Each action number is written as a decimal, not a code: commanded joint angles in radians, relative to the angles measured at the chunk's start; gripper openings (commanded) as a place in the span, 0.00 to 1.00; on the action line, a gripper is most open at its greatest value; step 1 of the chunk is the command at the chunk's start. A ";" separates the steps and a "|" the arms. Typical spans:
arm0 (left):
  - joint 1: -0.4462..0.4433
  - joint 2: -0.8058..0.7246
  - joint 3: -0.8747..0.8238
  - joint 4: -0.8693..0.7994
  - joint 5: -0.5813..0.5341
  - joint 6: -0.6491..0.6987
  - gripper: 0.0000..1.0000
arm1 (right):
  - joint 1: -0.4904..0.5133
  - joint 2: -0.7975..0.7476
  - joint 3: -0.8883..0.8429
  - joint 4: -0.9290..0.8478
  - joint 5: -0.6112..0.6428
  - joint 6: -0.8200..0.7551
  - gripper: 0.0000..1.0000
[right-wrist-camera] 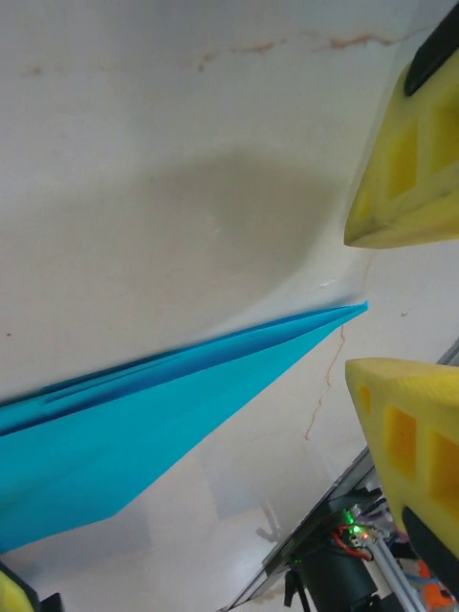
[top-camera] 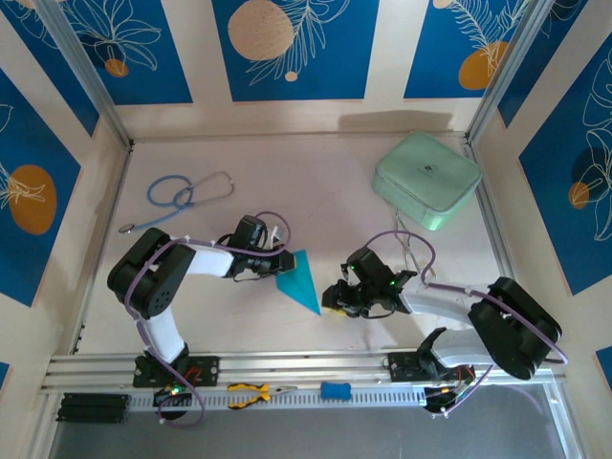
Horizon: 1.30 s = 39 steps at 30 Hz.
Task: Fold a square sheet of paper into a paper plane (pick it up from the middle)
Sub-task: Turn over the paper at the center of the table.
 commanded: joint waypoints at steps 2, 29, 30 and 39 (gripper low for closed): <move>0.015 0.036 -0.031 -0.057 -0.057 -0.008 0.08 | -0.003 0.021 0.033 0.019 -0.043 0.042 0.39; 0.015 0.040 -0.051 -0.034 -0.055 -0.053 0.08 | 0.035 0.074 -0.016 0.067 -0.072 0.090 0.37; 0.016 0.040 -0.052 -0.031 -0.054 -0.055 0.08 | 0.035 0.071 -0.016 0.063 -0.067 0.084 0.37; 0.015 0.044 -0.065 0.019 -0.039 -0.078 0.08 | 0.038 0.003 -0.052 0.051 -0.029 0.087 0.38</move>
